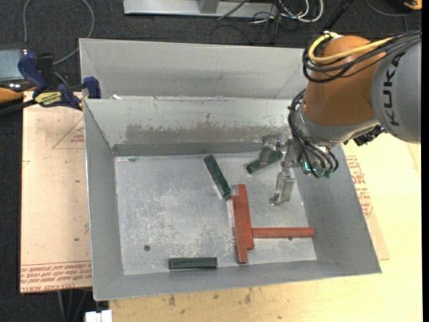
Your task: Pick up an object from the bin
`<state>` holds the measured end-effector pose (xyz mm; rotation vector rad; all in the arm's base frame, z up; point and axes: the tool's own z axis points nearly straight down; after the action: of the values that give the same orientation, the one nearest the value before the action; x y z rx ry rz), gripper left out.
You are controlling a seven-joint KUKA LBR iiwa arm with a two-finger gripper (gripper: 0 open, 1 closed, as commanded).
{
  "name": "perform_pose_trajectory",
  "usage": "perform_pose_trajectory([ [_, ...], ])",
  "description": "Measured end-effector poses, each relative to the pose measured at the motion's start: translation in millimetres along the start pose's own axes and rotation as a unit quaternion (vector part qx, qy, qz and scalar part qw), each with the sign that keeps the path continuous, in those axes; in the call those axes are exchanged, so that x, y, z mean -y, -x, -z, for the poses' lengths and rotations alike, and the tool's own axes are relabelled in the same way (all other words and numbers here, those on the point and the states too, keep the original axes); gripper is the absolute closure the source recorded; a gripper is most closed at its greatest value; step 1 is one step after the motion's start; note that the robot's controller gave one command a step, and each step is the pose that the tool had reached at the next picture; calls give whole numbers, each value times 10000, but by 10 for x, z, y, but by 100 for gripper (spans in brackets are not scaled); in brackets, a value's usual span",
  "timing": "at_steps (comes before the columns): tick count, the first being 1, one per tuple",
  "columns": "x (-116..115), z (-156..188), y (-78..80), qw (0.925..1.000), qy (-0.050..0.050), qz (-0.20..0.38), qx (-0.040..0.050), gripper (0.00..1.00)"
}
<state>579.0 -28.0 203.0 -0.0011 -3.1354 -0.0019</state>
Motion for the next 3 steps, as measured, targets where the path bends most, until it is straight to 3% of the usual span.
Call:
perform_pose_trajectory([
  [1, 185, -1353, 212, 9977, 6, -676, 40, 0],
  [2, -261, -875, 558, 9975, 2, 696, 76, 0],
  [3, -4, -1340, 291, 9761, -7, 2171, 24, 0],
])
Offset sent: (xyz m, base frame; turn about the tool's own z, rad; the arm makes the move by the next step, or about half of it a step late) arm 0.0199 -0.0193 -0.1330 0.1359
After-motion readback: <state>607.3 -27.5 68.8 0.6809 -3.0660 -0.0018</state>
